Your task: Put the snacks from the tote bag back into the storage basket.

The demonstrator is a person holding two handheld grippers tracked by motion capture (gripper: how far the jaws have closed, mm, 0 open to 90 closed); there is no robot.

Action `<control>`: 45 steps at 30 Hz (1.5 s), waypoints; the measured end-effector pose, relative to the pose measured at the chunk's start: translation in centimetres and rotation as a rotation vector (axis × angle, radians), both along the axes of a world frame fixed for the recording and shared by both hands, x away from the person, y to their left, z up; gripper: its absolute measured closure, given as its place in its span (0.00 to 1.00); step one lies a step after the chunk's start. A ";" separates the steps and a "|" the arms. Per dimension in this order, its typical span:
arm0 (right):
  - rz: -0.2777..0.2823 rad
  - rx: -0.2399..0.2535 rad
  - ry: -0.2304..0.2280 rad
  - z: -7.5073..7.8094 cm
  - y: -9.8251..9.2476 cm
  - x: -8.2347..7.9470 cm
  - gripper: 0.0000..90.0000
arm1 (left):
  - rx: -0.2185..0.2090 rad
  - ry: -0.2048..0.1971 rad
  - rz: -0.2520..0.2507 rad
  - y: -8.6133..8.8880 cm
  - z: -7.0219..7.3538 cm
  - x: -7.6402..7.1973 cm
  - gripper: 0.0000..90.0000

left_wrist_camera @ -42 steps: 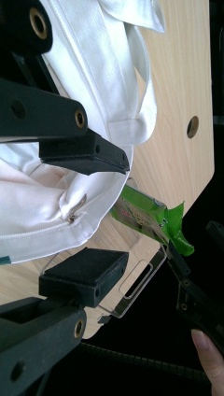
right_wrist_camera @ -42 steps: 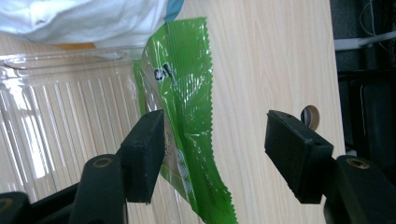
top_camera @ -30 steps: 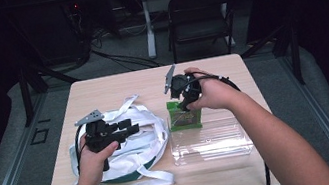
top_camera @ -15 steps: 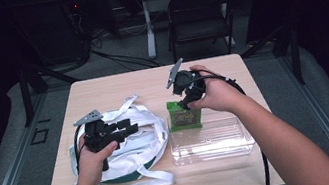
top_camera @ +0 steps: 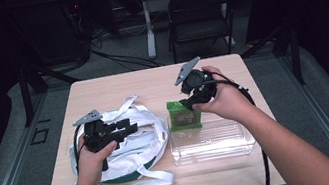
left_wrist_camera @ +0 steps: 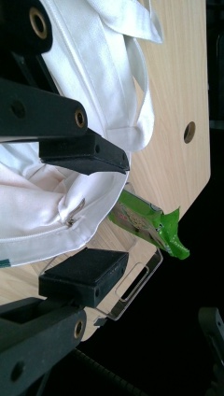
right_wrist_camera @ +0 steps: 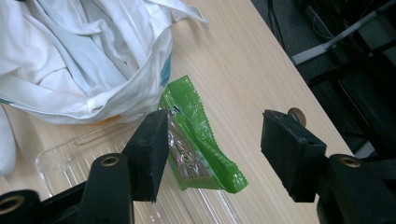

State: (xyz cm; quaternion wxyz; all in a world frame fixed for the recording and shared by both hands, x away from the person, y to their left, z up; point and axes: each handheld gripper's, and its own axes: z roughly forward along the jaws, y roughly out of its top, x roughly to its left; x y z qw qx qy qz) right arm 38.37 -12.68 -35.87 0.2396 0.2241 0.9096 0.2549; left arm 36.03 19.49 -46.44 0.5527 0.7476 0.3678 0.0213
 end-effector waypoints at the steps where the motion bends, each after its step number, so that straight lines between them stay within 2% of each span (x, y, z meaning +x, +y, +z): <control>1: 0.000 0.000 0.000 0.0 0.0 0.0 0.46 | 0.000 0.000 0.000 0.0 0.0 0.0 0.55; 4: -0.011 0.044 0.001 0.4 -0.9 -0.8 0.46 | 0.001 -0.003 0.000 0.1 0.1 0.0 0.55; 6: -0.017 0.036 -0.001 0.4 -1.2 -0.9 0.46 | -0.001 -0.002 0.002 0.1 0.1 0.0 0.55; 11: -0.039 0.058 0.007 0.2 -2.3 -1.6 0.46 | 0.003 0.000 0.001 0.1 0.0 0.0 0.55; 15: -0.069 0.072 -0.010 -0.2 -3.1 -2.0 0.46 | 0.006 -0.002 0.001 0.1 0.0 0.0 0.55; 19: -0.094 0.096 0.009 -1.1 -4.0 -2.4 0.46 | 0.004 -0.001 0.004 0.1 -0.1 0.1 0.55; 23: -0.115 0.089 -0.004 -1.9 -4.8 -3.0 0.46 | 0.005 0.002 0.005 0.1 -0.1 0.1 0.55; 25: -0.122 0.097 -0.015 -2.1 -5.2 -3.4 0.46 | 0.005 0.003 0.005 0.1 -0.1 0.1 0.55; 26: -0.134 0.123 -0.017 -2.3 -5.6 -3.9 0.46 | 0.006 0.003 0.006 0.1 -0.1 0.1 0.55; 28: -0.142 0.136 -0.020 -2.6 -6.0 -4.4 0.46 | 0.006 0.003 0.007 0.2 -0.1 0.1 0.55; 30: -0.152 0.127 -0.028 -2.9 -6.3 -4.9 0.46 | 0.006 0.004 0.007 0.2 -0.1 0.1 0.55; 33: -0.156 0.127 -0.029 -3.3 -6.6 -5.3 0.46 | 0.006 0.005 0.008 0.2 -0.1 0.1 0.55; 34: -0.164 0.145 -0.028 -3.6 -6.8 -5.8 0.46 | 0.006 0.006 0.009 0.2 -0.2 0.1 0.55; 45: -0.194 0.181 -0.023 -5.8 -8.0 -7.5 0.46 | 0.012 0.010 0.013 0.2 -0.3 0.1 0.55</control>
